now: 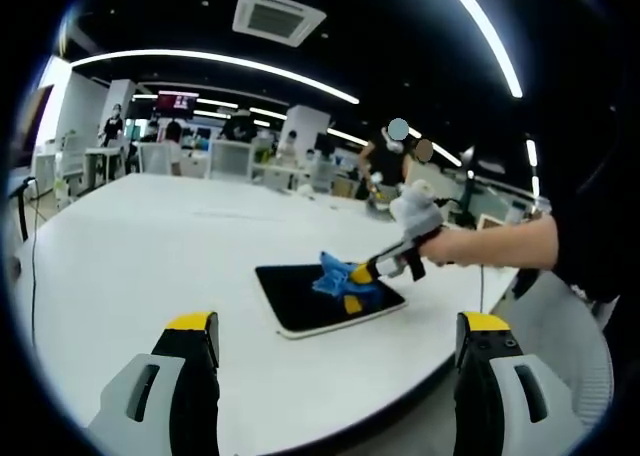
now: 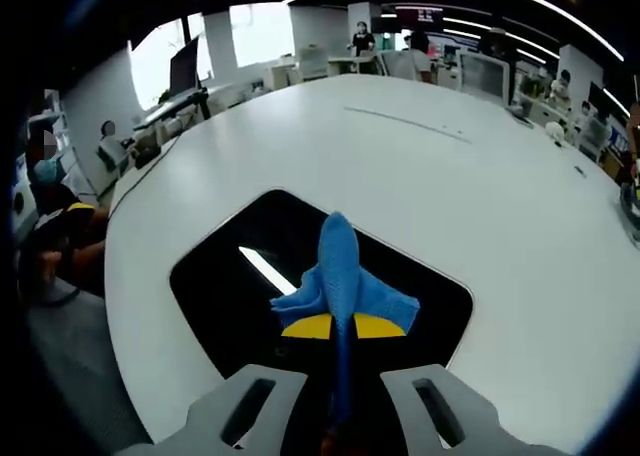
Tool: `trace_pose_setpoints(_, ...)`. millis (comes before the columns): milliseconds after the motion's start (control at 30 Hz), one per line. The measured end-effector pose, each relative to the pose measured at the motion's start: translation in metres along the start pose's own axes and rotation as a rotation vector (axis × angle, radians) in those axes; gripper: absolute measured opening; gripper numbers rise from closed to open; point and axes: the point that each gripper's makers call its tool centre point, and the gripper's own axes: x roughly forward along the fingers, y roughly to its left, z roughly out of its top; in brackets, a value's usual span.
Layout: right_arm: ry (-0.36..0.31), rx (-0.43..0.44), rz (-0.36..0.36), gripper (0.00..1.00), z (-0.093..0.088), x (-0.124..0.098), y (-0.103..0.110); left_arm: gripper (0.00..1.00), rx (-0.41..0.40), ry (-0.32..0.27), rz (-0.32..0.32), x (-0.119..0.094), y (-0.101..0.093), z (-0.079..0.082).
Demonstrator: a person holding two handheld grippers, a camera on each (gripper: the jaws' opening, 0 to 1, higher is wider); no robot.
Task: Wipe the mirror surface with the cleaning cloth until all visible marks leave the cleaned area.
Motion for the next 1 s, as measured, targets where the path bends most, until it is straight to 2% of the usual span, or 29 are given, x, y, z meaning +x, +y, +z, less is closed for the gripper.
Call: trace_pose_setpoints(1000,0.006,0.040,-0.041,0.00,-0.017,-0.016,-0.028,0.99,-0.002,0.007,0.000,0.001,0.000,-0.002)
